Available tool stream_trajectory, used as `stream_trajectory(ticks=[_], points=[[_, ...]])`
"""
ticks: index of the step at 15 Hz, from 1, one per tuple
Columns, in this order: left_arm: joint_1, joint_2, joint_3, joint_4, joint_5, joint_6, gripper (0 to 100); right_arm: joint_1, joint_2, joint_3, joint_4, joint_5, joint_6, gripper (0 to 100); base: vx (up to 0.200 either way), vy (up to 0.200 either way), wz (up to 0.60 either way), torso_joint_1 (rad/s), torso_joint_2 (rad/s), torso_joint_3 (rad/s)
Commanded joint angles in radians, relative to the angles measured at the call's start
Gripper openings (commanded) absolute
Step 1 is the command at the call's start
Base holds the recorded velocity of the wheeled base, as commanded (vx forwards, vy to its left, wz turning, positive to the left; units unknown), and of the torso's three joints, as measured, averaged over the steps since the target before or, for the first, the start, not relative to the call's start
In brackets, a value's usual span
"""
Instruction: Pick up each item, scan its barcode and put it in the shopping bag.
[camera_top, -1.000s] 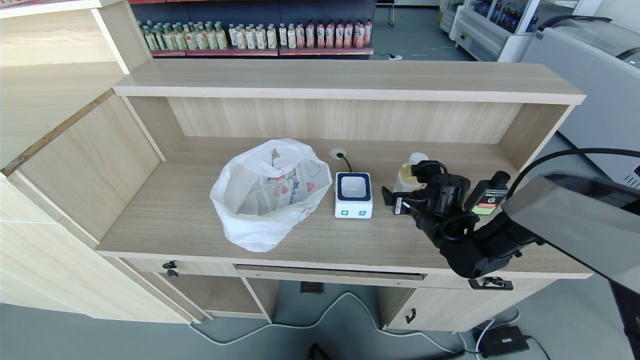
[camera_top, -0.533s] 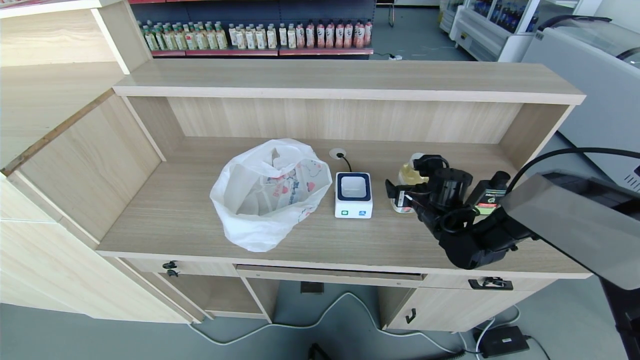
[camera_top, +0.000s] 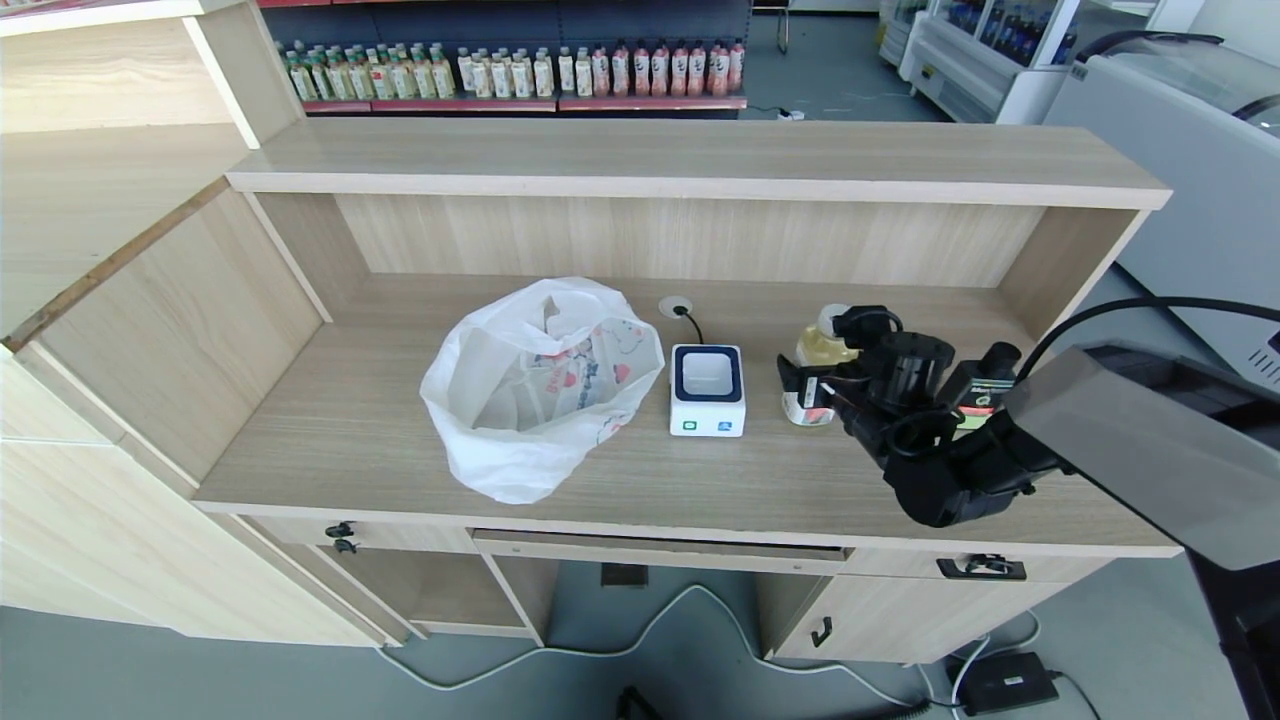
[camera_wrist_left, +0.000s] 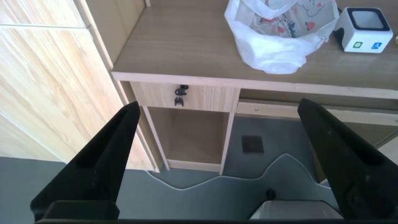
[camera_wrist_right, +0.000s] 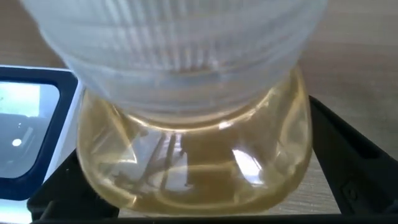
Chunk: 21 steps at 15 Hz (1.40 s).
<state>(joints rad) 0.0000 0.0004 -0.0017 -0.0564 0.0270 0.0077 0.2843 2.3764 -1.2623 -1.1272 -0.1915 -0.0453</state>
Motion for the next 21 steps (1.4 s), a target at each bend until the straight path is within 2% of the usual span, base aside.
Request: stream_trajectory(ticks=[1, 2, 3, 7, 14, 16, 18, 19, 20, 21], points=[[0.0, 0.0, 0.0, 0.0, 0.001, 0.0, 100, -0.007, 0.004, -0.003, -0.005, 0.012, -0.001, 100, 0.0, 0.0, 0.0, 0.0, 0.0, 0.0], [0.0, 0.0, 0.0, 0.0, -0.001, 0.0, 100, -0.01, 0.007, -0.003, -0.009, 0.032, -0.001, 100, 0.0, 0.0, 0.0, 0.0, 0.0, 0.0], [0.0, 0.0, 0.0, 0.0, 0.001, 0.0, 100, -0.011, 0.006, -0.003, -0.013, 0.061, -0.001, 0, 0.0, 0.0, 0.0, 0.0, 0.0, 0.0], [0.0, 0.0, 0.0, 0.0, 0.001, 0.0, 100, -0.013, -0.002, -0.026, -0.008, 0.083, -0.001, 0, 0.0, 0.0, 0.0, 0.0, 0.0, 0.0], [0.0, 0.0, 0.0, 0.0, -0.001, 0.0, 100, -0.042, -0.014, 0.003, -0.017, 0.084, -0.002, 0, 0.0, 0.0, 0.0, 0.0, 0.0, 0.0], [0.0, 0.0, 0.002, 0.0, 0.001, 0.0, 100, -0.054, -0.069, 0.014, -0.002, 0.113, 0.01, 0, 0.0, 0.0, 0.0, 0.0, 0.0, 0.0], [0.0, 0.0, 0.0, 0.0, 0.001, 0.0, 100, -0.096, -0.2, 0.029, 0.107, 0.219, 0.088, 0, 0.0, 0.0, 0.0, 0.0, 0.0, 0.0], [0.0, 0.0, 0.0, 0.0, -0.001, 0.0, 100, -0.109, -0.309, 0.066, 0.208, 0.307, 0.193, 0, 0.0, 0.0, 0.0, 0.0, 0.0, 0.0], [0.0, 0.0, 0.0, 0.0, 0.001, 0.0, 100, -0.148, -0.41, 0.095, 0.305, 0.432, 0.278, 0, 0.0, 0.0, 0.0, 0.0, 0.0, 0.0], [0.0, 0.0, 0.0, 0.0, -0.001, 0.0, 100, -0.208, -0.479, 0.106, 0.363, 0.56, 0.288, 0, 0.0, 0.0, 0.0, 0.0, 0.0, 0.0]])
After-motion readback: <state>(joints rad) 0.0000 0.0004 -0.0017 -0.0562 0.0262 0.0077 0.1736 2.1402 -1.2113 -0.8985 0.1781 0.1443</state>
